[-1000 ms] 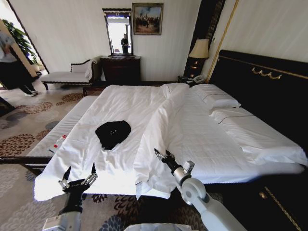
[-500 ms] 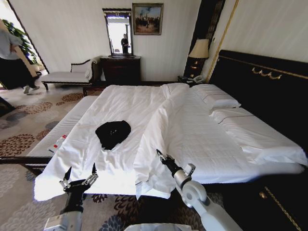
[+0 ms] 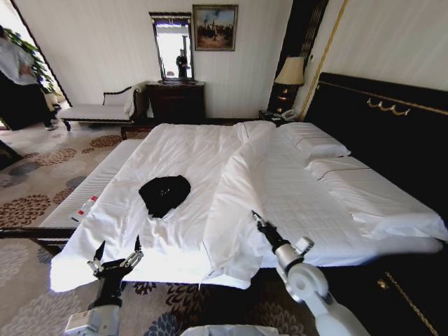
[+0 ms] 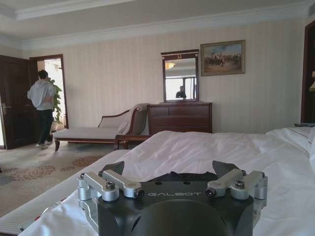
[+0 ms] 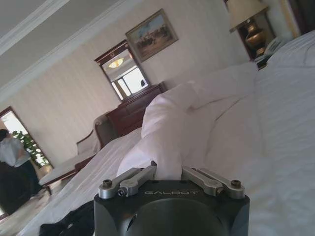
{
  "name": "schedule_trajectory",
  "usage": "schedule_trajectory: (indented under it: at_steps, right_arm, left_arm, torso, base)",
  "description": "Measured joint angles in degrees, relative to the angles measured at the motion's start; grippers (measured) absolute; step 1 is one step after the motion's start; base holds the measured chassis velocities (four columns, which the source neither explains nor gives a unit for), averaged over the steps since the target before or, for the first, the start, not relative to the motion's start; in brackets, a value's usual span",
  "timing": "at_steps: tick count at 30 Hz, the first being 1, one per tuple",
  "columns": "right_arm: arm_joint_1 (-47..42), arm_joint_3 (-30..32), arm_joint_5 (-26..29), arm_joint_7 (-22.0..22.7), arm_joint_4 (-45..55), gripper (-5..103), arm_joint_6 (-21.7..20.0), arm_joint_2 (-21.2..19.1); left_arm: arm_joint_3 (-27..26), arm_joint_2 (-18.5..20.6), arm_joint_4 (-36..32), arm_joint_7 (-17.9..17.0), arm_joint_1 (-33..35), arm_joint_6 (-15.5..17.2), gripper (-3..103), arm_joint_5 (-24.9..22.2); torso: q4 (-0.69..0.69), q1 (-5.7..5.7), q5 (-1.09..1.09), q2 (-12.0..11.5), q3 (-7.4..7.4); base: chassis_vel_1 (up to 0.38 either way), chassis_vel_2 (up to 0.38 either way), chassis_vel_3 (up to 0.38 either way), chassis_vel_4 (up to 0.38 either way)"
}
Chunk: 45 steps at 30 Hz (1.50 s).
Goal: Fold the clothes on the bed.
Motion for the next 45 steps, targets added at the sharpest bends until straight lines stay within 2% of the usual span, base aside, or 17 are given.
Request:
schedule_trajectory:
  at_steps: [1,4,6,7,10,12,15,17,19,21,25,27,34,39,41,45]
  right_arm:
    - [0.0,0.0,0.0,0.0,0.0,2,0.0,0.0]
    - [-4.3,7.9,0.2,3.0,2.7,2,-0.1,0.6]
    - [-5.4,9.9,-0.3,3.8,3.2,2,-0.1,1.2]
    - [-8.2,14.6,-2.0,5.1,4.0,2,0.0,3.1]
    - [-11.6,20.6,-3.3,6.4,5.2,2,0.2,5.2]
    - [-12.3,22.1,-3.4,6.8,5.5,2,0.2,5.5]
    - [-15.1,29.3,-3.2,9.8,6.2,2,0.0,6.5]
    - [-15.5,30.1,-3.1,10.2,6.2,2,-0.1,6.5]
    - [-17.8,35.1,-2.3,12.5,5.5,2,-0.5,6.8]
    - [-19.0,37.1,-2.3,13.3,3.6,2,-0.3,7.0]
    - [-19.6,37.5,-3.1,13.0,-1.0,2,0.9,7.1]
    - [-18.9,36.0,-3.7,12.0,-6.8,2,3.1,7.0]
    - [-17.0,32.7,-7.0,9.4,-18.2,2,6.7,7.3]
    - [-14.7,30.8,-8.3,6.5,-27.9,2,10.5,6.8]
    - [-12.5,29.8,-8.5,4.7,-33.4,2,13.2,6.0]
    - [-9.6,28.5,-9.5,2.5,-39.6,2,15.4,4.9]
  left_arm:
    - [0.0,0.0,0.0,0.0,0.0,0.0,100,0.0]
    - [0.0,0.6,0.4,0.0,-0.9,0.1,100,-1.2]
    - [0.0,0.8,0.6,0.0,-1.2,0.2,100,-1.6]
    - [0.2,1.3,1.1,0.0,-1.9,0.2,100,-2.4]
    - [0.6,1.9,2.0,-0.1,-3.2,0.3,100,-3.5]
    - [0.8,2.1,2.3,-0.1,-3.5,0.3,100,-3.9]
    - [1.4,3.1,3.8,-0.1,-5.4,0.4,100,-5.7]
    - [1.4,3.2,3.9,-0.1,-5.6,0.4,100,-5.9]
    - [1.7,4.2,5.1,-0.1,-7.4,0.6,100,-7.8]
    - [1.9,5.0,6.2,-0.1,-9.0,0.9,100,-9.3]
    - [2.2,6.0,7.6,-0.1,-10.8,1.2,100,-10.6]
    - [2.4,6.8,8.6,0.0,-11.9,1.3,100,-11.5]
    - [2.0,8.3,9.8,0.2,-12.8,1.3,100,-13.3]
    - [0.8,9.7,10.7,0.4,-13.0,1.3,100,-15.1]
    - [0.6,10.2,11.0,0.4,-13.0,1.3,100,-15.6]
    - [0.5,10.5,11.1,0.4,-13.0,1.3,100,-15.7]
  torso:
    - [0.00,0.00,0.00,0.0,0.00]
    - [-0.01,0.00,-0.01,0.0,0.00]
    - [-0.01,0.00,-0.01,0.0,0.00]
    - [-0.01,0.00,0.00,0.0,-0.01]
    - [-0.03,0.00,0.00,0.0,-0.01]
    - [-0.02,0.00,-0.01,0.0,-0.01]
    - [-0.01,0.00,-0.01,0.0,0.00]
    - [0.00,0.00,-0.01,0.0,-0.01]
    - [-0.01,0.00,-0.01,0.0,0.00]
    - [-0.01,0.00,0.00,0.0,-0.01]
    - [0.01,0.00,0.00,0.0,0.00]
    - [0.00,0.00,-0.02,0.0,0.00]
    - [0.02,0.00,0.00,0.0,0.00]
    - [0.04,0.00,0.00,0.0,0.00]
    - [0.03,0.00,-0.01,0.0,0.00]
    - [0.00,0.00,-0.01,0.0,-0.01]
  base:
    - [0.000,0.000,0.000,0.000]
    - [0.000,0.000,0.000,0.000]
    - [0.000,0.000,0.000,0.000]
    - [0.000,0.000,0.000,0.000]
    - [0.000,0.000,0.000,0.000]
    - [0.000,0.000,0.000,0.000]
    - [0.000,0.000,0.000,0.000]
    - [0.000,0.000,0.000,0.000]
    - [0.000,0.000,0.000,0.000]
    - [0.000,0.000,0.000,0.000]
    - [0.000,0.000,0.000,0.000]
    - [0.000,0.000,0.000,0.000]
    - [0.000,0.000,0.000,0.000]
    - [0.000,0.000,0.000,0.000]
    - [0.000,0.000,0.000,0.000]
    - [0.000,0.000,0.000,0.000]
